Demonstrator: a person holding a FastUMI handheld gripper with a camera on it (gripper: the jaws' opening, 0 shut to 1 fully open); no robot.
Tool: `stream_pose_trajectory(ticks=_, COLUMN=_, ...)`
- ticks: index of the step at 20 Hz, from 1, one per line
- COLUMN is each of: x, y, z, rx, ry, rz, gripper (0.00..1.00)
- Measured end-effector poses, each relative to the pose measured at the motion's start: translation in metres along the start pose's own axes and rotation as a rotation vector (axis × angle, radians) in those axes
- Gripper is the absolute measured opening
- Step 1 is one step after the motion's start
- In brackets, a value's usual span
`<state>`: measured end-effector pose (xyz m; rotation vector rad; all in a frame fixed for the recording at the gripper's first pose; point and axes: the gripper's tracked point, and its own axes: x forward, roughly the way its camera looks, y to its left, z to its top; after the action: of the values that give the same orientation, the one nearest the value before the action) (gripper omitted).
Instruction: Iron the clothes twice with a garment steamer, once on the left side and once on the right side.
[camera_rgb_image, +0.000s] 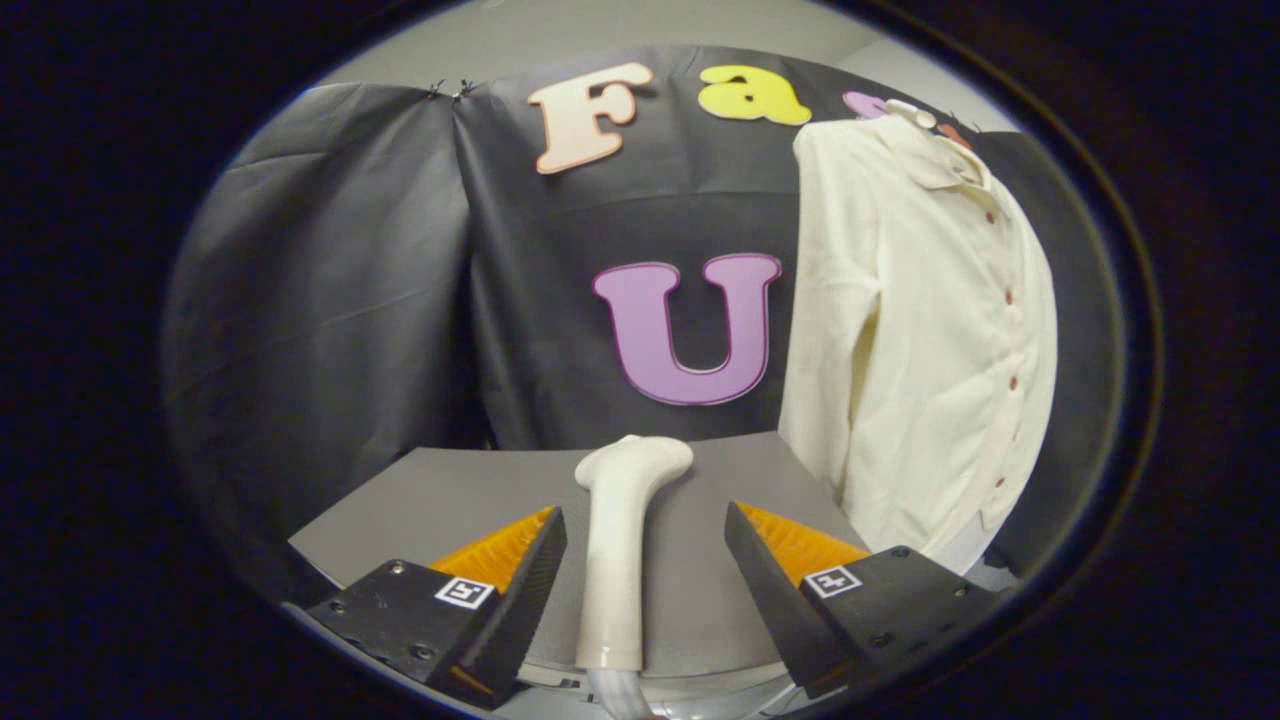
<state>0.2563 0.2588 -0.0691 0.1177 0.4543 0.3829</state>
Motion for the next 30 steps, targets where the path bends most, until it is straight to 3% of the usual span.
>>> stream_pose_trajectory(ticks=6, x=0.045, y=0.011, z=-0.031, rx=0.012, ry=0.199, rz=0.033, gripper=0.97)
stream_pose_trajectory(ticks=11, x=0.063, y=0.022, z=-0.044, rx=0.013, ry=0.339, rz=0.094, gripper=0.91)
stream_pose_trajectory(ticks=15, x=0.071, y=0.020, z=-0.044, rx=0.060, ry=0.415, rz=0.046, gripper=0.82)
stream_pose_trajectory(ticks=18, x=0.087, y=0.024, z=-0.051, rx=0.081, ry=0.458, rz=0.034, gripper=0.60)
stream_pose_trajectory(ticks=19, x=0.074, y=0.019, z=-0.042, rx=0.045, ry=0.458, rz=0.047, gripper=0.53)
stream_pose_trajectory(ticks=24, x=0.073, y=0.023, z=-0.037, rx=0.045, ry=0.405, rz=0.049, gripper=0.50)
stream_pose_trajectory(ticks=28, x=0.066, y=0.025, z=-0.002, rx=0.049, ry=0.158, rz=0.174, gripper=0.48)
stream_pose_trajectory(ticks=30, x=0.061, y=0.022, z=0.012, rx=0.015, ry=0.026, rz=0.186, gripper=0.47)
